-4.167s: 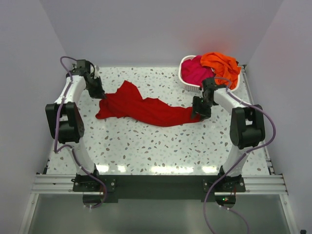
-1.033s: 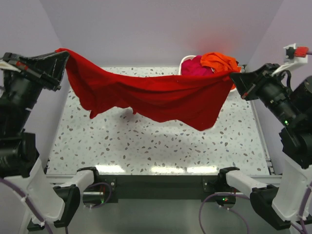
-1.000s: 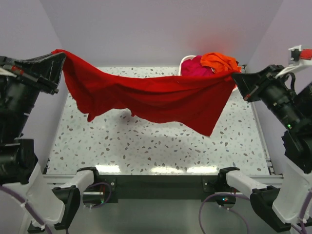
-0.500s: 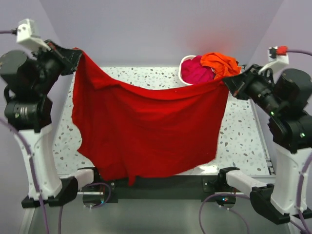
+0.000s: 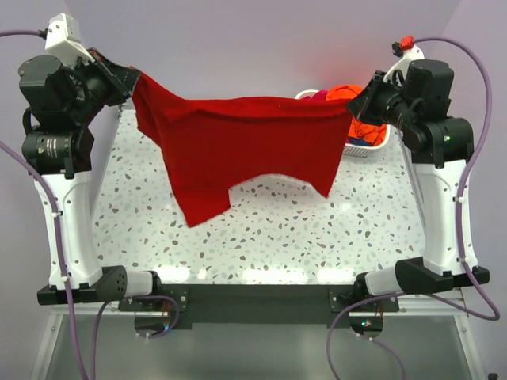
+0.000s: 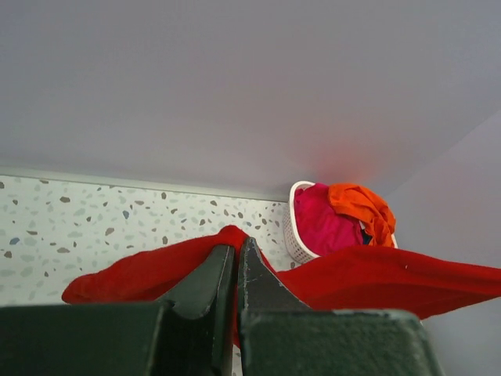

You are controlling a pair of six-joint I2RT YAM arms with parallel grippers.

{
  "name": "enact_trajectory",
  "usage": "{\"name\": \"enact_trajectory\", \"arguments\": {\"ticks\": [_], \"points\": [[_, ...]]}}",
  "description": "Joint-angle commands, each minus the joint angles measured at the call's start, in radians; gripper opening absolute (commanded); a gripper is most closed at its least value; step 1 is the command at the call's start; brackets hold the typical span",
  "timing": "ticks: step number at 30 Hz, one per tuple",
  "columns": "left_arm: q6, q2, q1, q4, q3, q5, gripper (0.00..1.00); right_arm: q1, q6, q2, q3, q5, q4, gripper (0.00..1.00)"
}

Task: Fold and stack the t-shirts
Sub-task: Flatten the tshirt out

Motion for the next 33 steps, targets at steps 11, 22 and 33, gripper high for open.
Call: {"name": "enact_trajectory", "arguments": {"ticks": [11,22,33], "points": [[0.024,-0.268,-0.004,-0.080,0.097,0.063,0.00,-0.002,-0.085,-0.230,0.133,0.209,-0.063,0.00],[-0.120,-0.333,-0.004,-0.065,0.150,0.043,0.00,-0.002,-0.137,-0.284,0.275,0.383,-0.107,0.00],[-0.117,-0.238,-0.004,0.222,-0.405,0.133,0.00,-0.003,-0.131,-0.214,-0.279,0.371,0.158,0.00]]}}
